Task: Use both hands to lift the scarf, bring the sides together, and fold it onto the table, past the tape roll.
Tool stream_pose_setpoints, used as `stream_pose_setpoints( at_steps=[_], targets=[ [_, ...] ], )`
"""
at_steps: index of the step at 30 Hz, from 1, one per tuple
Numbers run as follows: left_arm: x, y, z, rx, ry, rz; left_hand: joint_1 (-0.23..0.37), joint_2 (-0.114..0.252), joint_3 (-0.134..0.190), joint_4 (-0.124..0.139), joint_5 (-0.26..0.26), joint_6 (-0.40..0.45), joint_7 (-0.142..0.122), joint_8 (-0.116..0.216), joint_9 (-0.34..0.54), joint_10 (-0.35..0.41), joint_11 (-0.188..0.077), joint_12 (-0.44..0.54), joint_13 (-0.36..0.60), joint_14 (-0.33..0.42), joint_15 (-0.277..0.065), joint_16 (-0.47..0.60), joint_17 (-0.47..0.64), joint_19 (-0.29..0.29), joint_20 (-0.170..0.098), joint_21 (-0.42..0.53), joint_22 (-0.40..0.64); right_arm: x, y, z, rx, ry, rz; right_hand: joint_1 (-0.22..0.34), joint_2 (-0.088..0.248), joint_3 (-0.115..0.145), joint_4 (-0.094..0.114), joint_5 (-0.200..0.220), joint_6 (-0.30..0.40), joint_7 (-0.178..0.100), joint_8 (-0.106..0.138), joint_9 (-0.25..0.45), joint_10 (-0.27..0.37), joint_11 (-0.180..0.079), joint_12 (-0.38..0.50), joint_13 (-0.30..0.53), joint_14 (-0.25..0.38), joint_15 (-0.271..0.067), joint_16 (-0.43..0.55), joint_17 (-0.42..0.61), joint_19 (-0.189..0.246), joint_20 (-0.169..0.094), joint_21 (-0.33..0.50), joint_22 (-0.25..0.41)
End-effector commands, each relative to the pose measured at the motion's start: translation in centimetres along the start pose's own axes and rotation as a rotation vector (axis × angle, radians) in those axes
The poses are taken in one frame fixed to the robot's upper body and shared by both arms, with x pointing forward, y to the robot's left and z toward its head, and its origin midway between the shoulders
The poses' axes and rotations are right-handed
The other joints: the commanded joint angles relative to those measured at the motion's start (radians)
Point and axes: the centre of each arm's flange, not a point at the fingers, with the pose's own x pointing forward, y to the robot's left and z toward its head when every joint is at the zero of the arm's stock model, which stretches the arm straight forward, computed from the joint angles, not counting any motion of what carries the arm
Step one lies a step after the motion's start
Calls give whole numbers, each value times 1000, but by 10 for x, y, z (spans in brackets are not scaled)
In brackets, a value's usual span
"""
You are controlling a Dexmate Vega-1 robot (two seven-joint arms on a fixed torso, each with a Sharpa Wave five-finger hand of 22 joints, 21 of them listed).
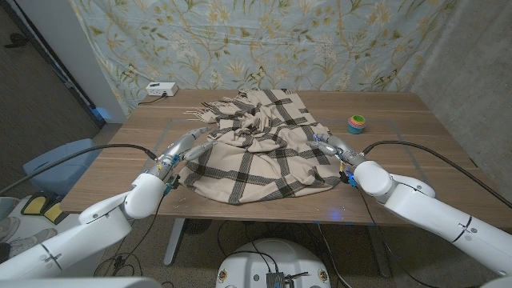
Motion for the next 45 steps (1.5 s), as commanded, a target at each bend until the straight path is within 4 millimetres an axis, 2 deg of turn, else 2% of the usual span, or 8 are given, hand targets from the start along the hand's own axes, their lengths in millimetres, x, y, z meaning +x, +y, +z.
stream_pose_setpoints(
  at_steps=[1, 20, 31, 34, 36, 39, 41, 45],
  targets=[
    [-9, 0, -2, 17, 13, -7, 11, -1, 1, -8, -2, 7, 0, -2, 3, 5, 4, -1, 2, -2, 4, -1, 2, 0, -2, 2, 2, -26, 15, 11, -129, 74, -18, 17, -7, 2, -10, -7, 16, 2, 4, 2, 26, 3, 10, 4, 17, -14, 7, 4, 14, -4, 5, 6],
    [-8, 1, -10, -10, 10, -14, 15, -5, -4, -16, -4, 9, 3, -8, 3, 4, 8, -5, 3, -1, 4, 0, 2, -2, -2, 1, 2, -50, 39, 34, -390, 233, -66, 69, -37, -7, -37, -8, 92, 17, 16, 5, 109, -8, 27, 9, 134, -73, 45, 13, 85, -20, 25, 7],
    [-2, -1, -13, -24, -1, -20, 14, -5, -8, -19, -4, 6, 2, -13, 3, 1, 8, -9, 3, -5, 6, -1, 2, -5, -2, 0, 3, -54, 46, 43, -436, 293, 12, 37, -81, -49, -19, -7, 117, 9, 14, 6, 163, -14, 40, 14, 213, -96, 80, 33, 130, -9, 37, 10],
    [0, -2, -15, -25, 4, -20, 15, -4, -9, -20, -4, 5, 3, -14, 3, 1, 8, -10, 3, -4, 6, -1, 2, -4, -1, 0, 3, -55, 45, 45, -432, 290, 17, 7, -95, -70, -3, -6, 133, 11, 16, 7, 180, -9, 44, 15, 232, -94, 89, 41, 145, -3, 40, 11],
    [1, -2, -15, -22, 7, -21, 16, -1, -8, -21, -4, 5, 2, -14, 4, 1, 9, -11, 3, -4, 5, -1, 2, -3, 0, 0, 3, -55, 44, 48, -438, 286, 20, -37, -99, -95, 21, -3, 159, 17, 19, 8, 213, 0, 53, 18, 271, -90, 107, 52, 165, 0, 45, 12],
    [2, -3, -15, -30, 5, -24, 17, 2, -8, -21, -4, 4, 3, -15, 4, 1, 8, -11, 3, -4, 5, -1, 2, -3, 0, 1, 3, -55, 45, 54, -491, 271, 24, -57, -109, -110, 30, 0, 180, 20, 23, 8, 232, -1, 58, 19, 303, -100, 121, 58, 178, -2, 48, 12],
    [2, -2, -15, -34, 1, -24, 18, 3, -8, -21, -4, 4, 2, -16, 4, -1, 9, -12, 3, -5, 5, -1, 2, -4, -1, 0, 4, -55, 46, 58, -537, 283, 25, -43, -116, -110, 17, 5, 184, 17, 21, 8, 236, -5, 58, 19, 321, -112, 129, 60, 187, -4, 50, 13],
    [3, -1, -16, -48, -8, -32, 16, 3, -11, -21, -5, 4, 4, -17, 4, -3, 12, -14, 4, -7, 7, -1, 2, -8, -2, -1, 4, -54, 48, 64, -645, 353, 7, 94, -105, -72, -49, 34, 191, 0, 15, 8, 252, -33, 63, 26, 363, -134, 152, 76, 229, -9, 62, 16]
  ],
)
